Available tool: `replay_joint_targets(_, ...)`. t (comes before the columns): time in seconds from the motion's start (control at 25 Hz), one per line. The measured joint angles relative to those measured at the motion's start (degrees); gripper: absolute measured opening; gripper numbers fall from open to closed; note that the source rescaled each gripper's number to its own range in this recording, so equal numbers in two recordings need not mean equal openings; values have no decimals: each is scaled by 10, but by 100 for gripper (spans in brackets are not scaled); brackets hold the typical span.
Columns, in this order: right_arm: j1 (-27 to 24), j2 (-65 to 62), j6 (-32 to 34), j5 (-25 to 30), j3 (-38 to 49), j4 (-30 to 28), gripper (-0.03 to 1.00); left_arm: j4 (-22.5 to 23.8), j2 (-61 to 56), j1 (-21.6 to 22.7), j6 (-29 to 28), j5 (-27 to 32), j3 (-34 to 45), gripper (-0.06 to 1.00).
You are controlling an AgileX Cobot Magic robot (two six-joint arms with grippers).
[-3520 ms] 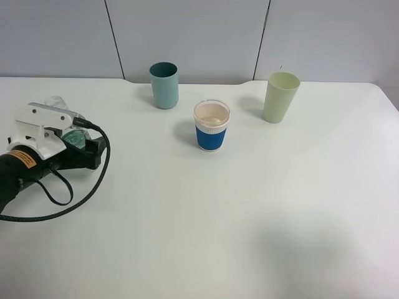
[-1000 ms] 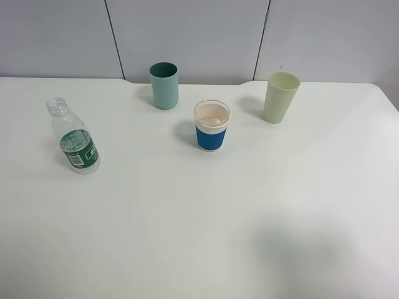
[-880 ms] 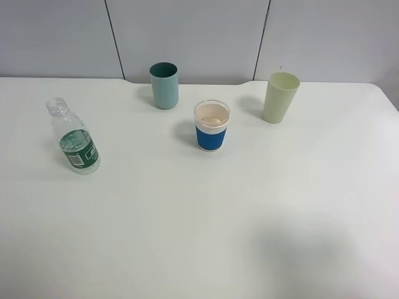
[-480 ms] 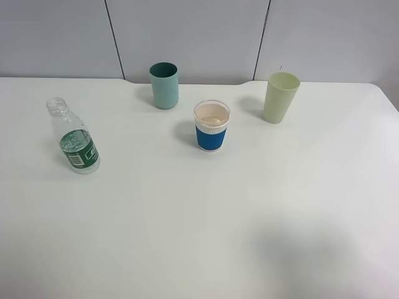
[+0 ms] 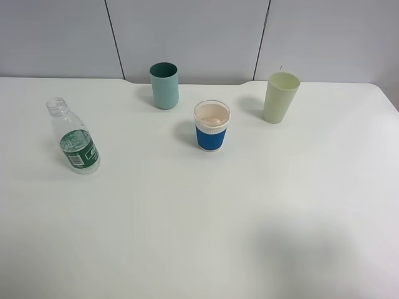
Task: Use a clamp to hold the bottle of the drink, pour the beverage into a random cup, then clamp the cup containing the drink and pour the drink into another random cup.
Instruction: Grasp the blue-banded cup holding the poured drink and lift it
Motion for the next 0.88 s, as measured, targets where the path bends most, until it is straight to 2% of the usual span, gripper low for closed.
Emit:
replay_joint_targets(0.24, 0, 0, 0, 0, 0, 0, 99, -1, 0, 0, 0, 3, 72, 100)
replay_joint_targets(0.88, 0, 0, 0, 0, 0, 1, 99, -1, 0, 0, 2, -1, 73, 100)
